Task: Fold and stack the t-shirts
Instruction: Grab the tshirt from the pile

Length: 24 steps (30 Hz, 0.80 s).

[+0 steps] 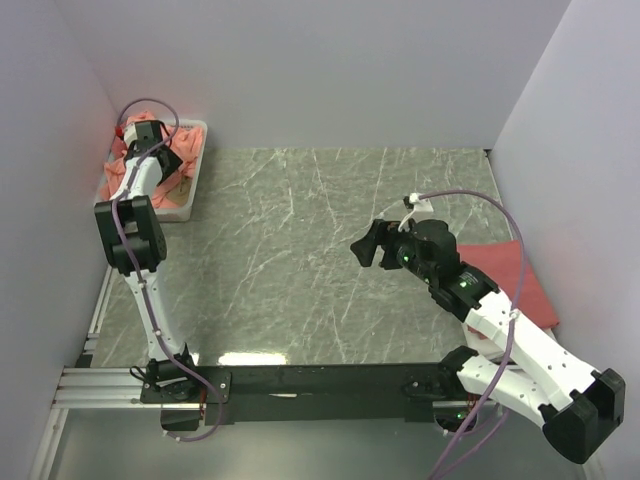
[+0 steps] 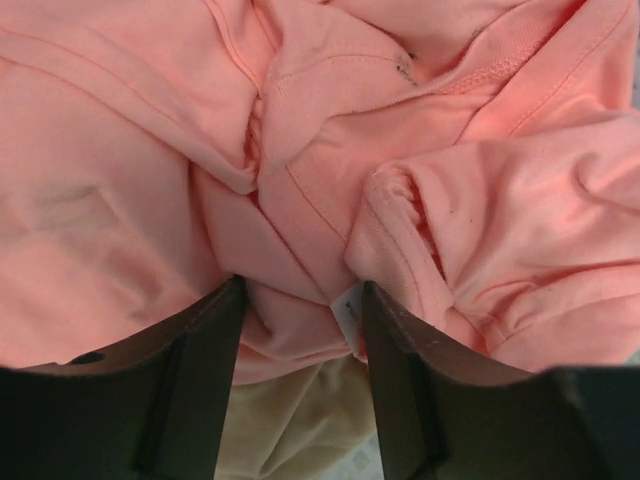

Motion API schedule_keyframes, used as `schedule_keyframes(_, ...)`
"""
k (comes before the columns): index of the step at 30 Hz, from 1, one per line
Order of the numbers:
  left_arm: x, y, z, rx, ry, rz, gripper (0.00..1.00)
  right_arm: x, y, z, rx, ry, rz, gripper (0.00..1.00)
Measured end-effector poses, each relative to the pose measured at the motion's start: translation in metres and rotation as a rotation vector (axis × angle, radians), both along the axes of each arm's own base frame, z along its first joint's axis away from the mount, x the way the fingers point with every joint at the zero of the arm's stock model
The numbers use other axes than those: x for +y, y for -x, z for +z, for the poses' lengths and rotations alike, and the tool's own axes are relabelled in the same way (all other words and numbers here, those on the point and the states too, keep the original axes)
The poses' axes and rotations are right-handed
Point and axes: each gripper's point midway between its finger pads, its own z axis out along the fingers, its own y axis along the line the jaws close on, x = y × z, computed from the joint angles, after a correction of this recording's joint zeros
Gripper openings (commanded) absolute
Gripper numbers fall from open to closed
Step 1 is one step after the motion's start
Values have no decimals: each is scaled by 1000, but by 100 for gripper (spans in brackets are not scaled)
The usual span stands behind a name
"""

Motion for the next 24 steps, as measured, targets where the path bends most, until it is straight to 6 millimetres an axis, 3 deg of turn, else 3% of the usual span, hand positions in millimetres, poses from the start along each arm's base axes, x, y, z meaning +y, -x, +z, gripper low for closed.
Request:
schedule_keyframes(4, -1, -8, 0, -17, 25, -6, 42, 4, 0, -3, 12, 0, 17, 94)
schedule_keyframes(5, 0, -10, 2, -30, 36, -4, 31, 4, 0, -4, 14, -1, 20, 95)
schedule_keyframes(10, 3, -16, 10, -68, 79, 0, 5, 7, 1, -6, 22, -2, 34, 94)
schedule_keyframes(15, 2, -18, 19, -93, 95, -15, 0, 9, 1, -7, 26, -4, 42, 95)
schedule_keyframes(17, 0, -18, 34, -119, 96, -26, 0, 10, 1, -8, 31, -3, 45, 95)
schedule_keyframes(20, -5, -17, 74, -189, 94, -47, 0, 11, 1, -10, 39, -2, 53, 95)
schedule_keyframes(24, -14, -8, 158, -346, 78, -91, 0, 13, 2, -14, 51, 1, 62, 95)
